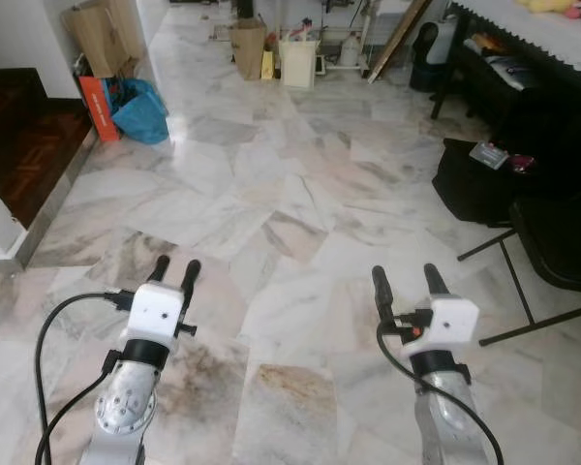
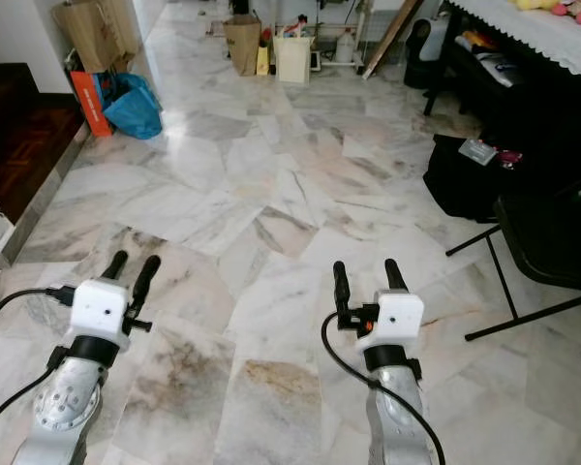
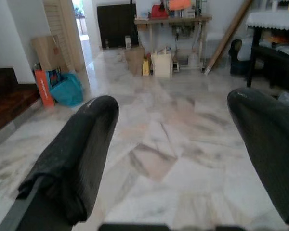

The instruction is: Hang hanger

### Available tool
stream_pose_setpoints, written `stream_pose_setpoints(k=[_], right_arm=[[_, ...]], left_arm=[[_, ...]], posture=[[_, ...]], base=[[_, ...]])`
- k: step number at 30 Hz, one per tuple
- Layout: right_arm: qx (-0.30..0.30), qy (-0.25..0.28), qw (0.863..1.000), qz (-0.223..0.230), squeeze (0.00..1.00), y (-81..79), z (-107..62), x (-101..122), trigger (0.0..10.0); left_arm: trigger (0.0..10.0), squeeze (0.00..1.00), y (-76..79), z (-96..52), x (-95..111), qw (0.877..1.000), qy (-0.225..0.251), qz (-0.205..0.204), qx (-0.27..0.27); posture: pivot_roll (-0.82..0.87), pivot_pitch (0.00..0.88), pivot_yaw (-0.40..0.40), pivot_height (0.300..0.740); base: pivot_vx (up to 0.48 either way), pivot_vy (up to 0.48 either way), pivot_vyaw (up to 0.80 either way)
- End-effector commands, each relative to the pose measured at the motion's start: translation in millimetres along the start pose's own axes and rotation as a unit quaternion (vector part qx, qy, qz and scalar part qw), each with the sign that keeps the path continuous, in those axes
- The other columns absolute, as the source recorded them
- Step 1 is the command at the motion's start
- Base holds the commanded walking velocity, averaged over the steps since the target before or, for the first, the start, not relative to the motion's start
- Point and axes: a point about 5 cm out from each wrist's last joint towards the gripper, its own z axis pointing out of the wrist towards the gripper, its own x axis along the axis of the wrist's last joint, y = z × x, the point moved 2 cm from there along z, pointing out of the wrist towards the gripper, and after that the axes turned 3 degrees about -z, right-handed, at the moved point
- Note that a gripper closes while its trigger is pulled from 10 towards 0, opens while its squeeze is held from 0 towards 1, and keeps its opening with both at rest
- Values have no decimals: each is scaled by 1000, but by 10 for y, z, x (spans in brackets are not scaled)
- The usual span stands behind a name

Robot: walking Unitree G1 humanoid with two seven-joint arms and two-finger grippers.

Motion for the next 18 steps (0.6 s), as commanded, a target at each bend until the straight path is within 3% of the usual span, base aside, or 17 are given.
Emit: stream_pose_setpoints(k=[1, 7, 11, 14, 15, 16, 17, 18], right_arm=[[4, 4, 1000, 1, 0, -31, -18, 98, 10000], [-13, -26, 999, 12, 0, 96, -17, 21, 10000], [-37, -79, 996, 10, 0, 366, 96, -193, 10000], [-63, -137, 988, 20, 0, 560, 117, -472, 10000], [-71, -171, 982, 24, 0, 620, 86, -612, 10000], [-80, -228, 970, 27, 0, 687, 1, -822, 10000], [-80, -228, 970, 27, 0, 687, 1, -822, 10000], [-83, -247, 965, 27, 0, 701, -34, -890, 10000]], left_arm=[[10000, 0, 19, -45, 64, 1000, -1, -1, 7], [10000, 0, 50, -81, 46, 1000, -15, -5, 13], [10000, 0, -104, -22, -180, 998, -58, 7, 35], [10000, 0, -355, -2, -566, 990, -125, 11, 71], [10000, 0, -462, -14, -748, 984, -158, 4, 88], [10000, 0, -576, -75, -1060, 968, -224, -18, 108], [10000, 0, -576, -75, -1060, 968, -224, -18, 108], [10000, 0, -594, -112, -1177, 961, -252, -30, 112]], posture=[[93, 0, -42, 740], [107, 0, -70, 740], [106, 0, -87, 740], [91, 0, -99, 740], [95, 0, -101, 740], [103, 0, -111, 740], [103, 0, -111, 740], [103, 0, -111, 740]], base=[[0, 0, 0], [0, 0, 0], [0, 0, 0], [0, 0, 0], [0, 0, 0], [0, 0, 0], [0, 0, 0], [0, 0, 0]])
